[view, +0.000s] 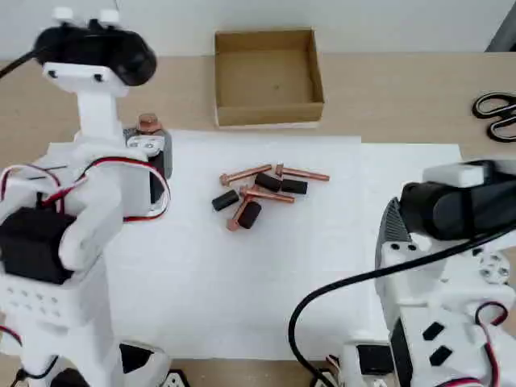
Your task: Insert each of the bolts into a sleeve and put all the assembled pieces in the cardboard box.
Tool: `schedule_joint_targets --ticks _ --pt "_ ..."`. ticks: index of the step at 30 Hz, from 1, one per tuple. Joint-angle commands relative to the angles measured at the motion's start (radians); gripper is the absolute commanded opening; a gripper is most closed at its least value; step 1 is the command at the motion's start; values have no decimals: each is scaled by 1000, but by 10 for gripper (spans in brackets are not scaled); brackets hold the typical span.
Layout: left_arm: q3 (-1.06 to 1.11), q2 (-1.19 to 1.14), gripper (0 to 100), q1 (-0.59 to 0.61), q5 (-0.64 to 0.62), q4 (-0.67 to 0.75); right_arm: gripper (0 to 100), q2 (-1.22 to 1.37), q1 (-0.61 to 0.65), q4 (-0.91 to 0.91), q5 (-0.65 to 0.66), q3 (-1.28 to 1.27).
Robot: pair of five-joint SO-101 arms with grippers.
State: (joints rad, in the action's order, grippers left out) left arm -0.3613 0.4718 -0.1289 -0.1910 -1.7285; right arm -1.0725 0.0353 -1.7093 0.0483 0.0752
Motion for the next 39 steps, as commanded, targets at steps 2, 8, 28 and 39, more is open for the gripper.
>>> schedule_joint_targets --ticks 2,8,28,39 --pt "-2 38 6 -9 -69 28 3 -130 1 130 -26 -143" --pt "-7 41 6 -9 -118 34 4 -372 -1 271 -189 -379" --pt "-159 176 6 -66 -181 58 4 -717 84 483 -94 -896" --pt "45 95 6 -152 -183 244 3 -714 272 763 -135 -1120"
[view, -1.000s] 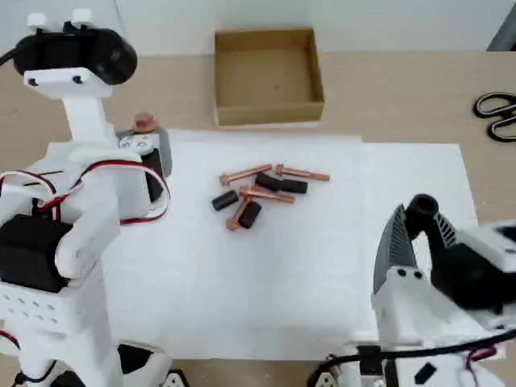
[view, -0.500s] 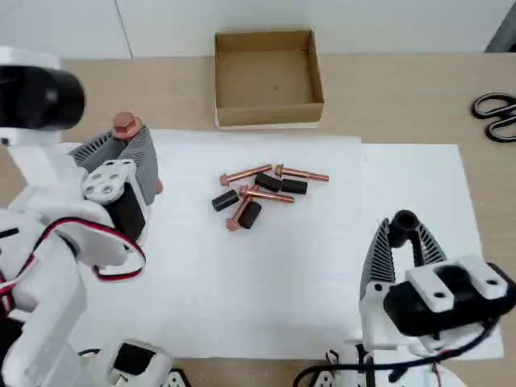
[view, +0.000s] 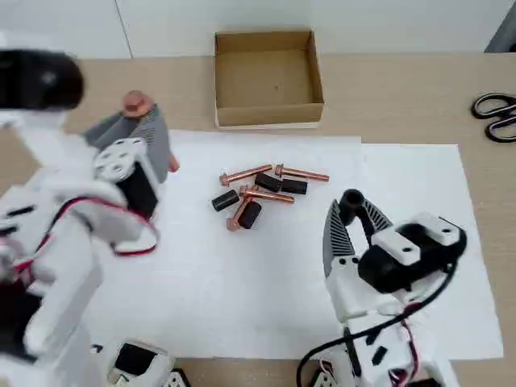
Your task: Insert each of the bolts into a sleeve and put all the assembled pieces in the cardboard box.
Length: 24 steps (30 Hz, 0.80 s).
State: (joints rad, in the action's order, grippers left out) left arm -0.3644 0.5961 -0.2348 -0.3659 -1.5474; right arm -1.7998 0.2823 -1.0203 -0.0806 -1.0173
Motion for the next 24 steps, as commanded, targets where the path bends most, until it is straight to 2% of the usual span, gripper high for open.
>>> schedule_joint_targets --ticks 1,7,13,24 --pt "68 -38 6 -61 -8 81 3 13 45 87 -6 -46" --pt "116 -84 6 -129 -3 203 3 12 217 93 -5 -129" --pt "117 -130 6 -218 -2 209 3 12 315 65 -5 -127" --pt "117 -247 6 -247 -6 219 3 4 331 47 -11 -143"
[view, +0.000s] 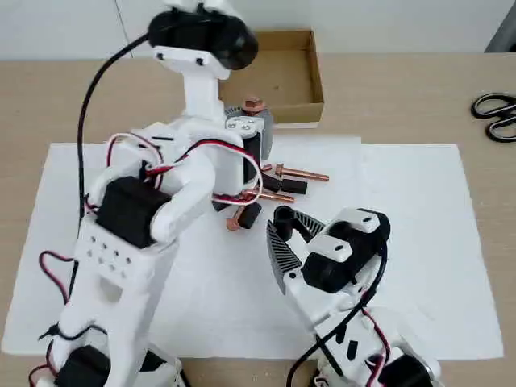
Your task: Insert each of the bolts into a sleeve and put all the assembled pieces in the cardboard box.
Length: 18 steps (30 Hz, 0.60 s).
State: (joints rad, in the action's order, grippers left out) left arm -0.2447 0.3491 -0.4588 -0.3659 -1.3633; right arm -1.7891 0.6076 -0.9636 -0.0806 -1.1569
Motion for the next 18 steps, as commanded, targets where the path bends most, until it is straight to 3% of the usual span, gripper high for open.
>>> schedule_joint_targets --ticks 1,9,18 --pt "-2 2 6 -37 -6 38 3 -8 5 -19 -11 -12" --pt "-5 144 6 -121 0 66 3 -8 4 -27 -11 -38" --pt "27 331 6 -109 14 -133 3 -2 4 -30 -11 -40"
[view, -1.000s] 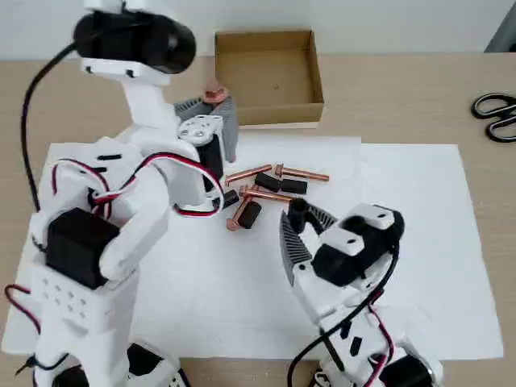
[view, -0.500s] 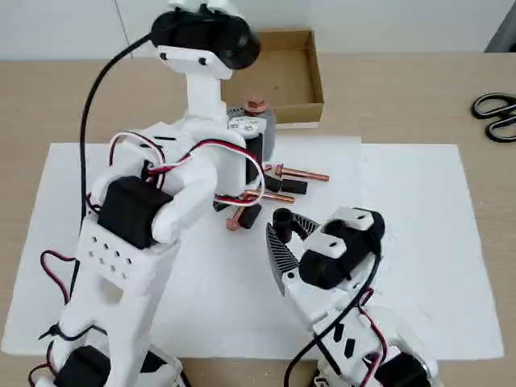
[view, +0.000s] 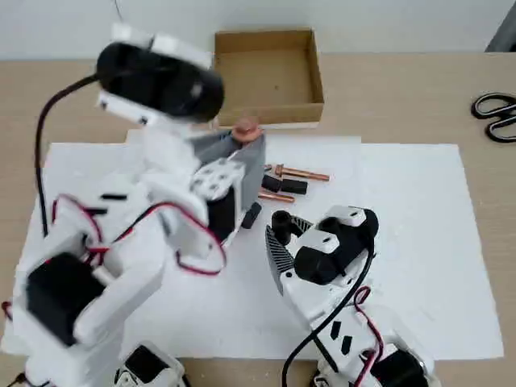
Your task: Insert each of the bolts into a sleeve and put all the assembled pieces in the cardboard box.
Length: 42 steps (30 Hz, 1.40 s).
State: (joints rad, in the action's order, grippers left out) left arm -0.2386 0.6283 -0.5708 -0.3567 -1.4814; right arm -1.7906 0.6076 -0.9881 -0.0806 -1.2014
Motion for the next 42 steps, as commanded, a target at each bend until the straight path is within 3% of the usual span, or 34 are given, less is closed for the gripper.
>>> schedule_joint_targets --ticks 1,9,13,30,42 --pt "64 64 6 17 -3 15 3 1 4 -5 -11 3" --pt "673 207 6 95 -15 537 3 1 2 -7 -11 3" --pt "812 227 6 95 -17 631 3 1 -8 -7 -11 3" --pt "753 236 6 87 -17 629 3 -5 -19 -8 -11 -20" --pt "687 236 6 6 -49 580 3 -5 -19 -8 -11 -20"
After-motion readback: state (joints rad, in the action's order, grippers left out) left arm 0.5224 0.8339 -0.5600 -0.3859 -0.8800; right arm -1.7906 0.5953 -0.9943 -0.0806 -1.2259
